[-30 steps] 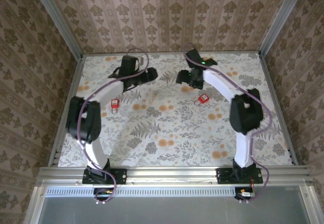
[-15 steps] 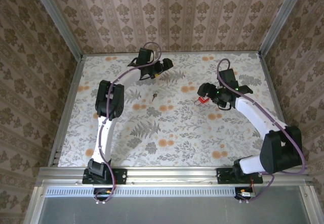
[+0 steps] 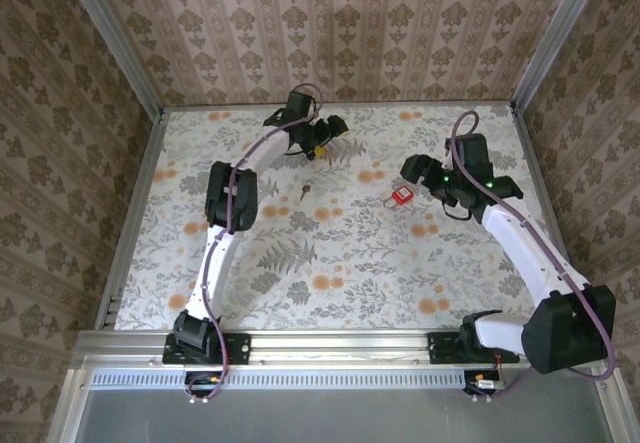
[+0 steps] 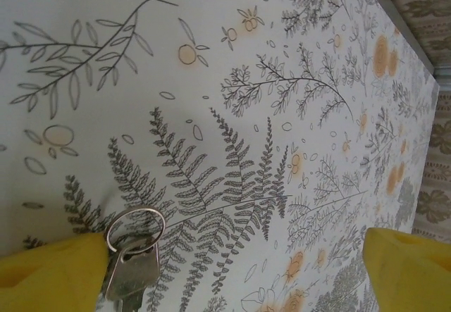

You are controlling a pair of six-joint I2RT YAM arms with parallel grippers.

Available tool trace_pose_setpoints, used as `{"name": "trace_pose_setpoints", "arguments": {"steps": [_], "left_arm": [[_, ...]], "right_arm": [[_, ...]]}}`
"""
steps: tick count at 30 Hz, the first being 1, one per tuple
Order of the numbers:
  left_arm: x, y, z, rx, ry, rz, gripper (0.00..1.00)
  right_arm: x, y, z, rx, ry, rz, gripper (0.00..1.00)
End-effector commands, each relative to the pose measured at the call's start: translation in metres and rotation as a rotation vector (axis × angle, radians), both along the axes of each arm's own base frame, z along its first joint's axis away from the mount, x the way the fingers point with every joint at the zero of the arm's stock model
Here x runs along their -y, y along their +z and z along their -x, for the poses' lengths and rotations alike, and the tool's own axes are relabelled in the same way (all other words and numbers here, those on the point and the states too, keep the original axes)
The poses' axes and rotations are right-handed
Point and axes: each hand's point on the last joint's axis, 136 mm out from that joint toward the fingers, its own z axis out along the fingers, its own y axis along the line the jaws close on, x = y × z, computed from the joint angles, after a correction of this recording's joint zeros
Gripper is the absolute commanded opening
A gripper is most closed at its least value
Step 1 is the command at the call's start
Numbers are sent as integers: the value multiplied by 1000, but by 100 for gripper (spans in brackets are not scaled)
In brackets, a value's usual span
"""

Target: Unlock with the key

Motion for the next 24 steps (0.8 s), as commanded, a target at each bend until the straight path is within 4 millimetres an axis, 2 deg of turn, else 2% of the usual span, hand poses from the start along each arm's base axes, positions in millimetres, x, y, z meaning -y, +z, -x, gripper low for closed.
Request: {"name": "trace_pose_setpoints", "arguments": {"steps": [1, 5, 6, 8, 18, 24], "left_arm": [[3, -16, 11, -91, 16, -11, 92], [10, -17, 13, -94, -5, 1, 91], [28, -16, 25, -94, -41, 2, 90], [39, -16, 32, -89, -73, 9, 89], [74, -30, 78, -94, -223, -52, 88], [96, -27, 120, -86, -295, -33, 85]], "right_arm": [[-1, 4, 8, 8, 26, -5, 89], [2, 3, 9, 3, 24, -15, 89], [2, 2, 9, 3, 24, -16, 89], [5, 2, 9, 3, 20, -16, 89], [18, -10, 12, -20, -3, -10, 89], [33, -20, 8, -34, -42, 16, 88]]}}
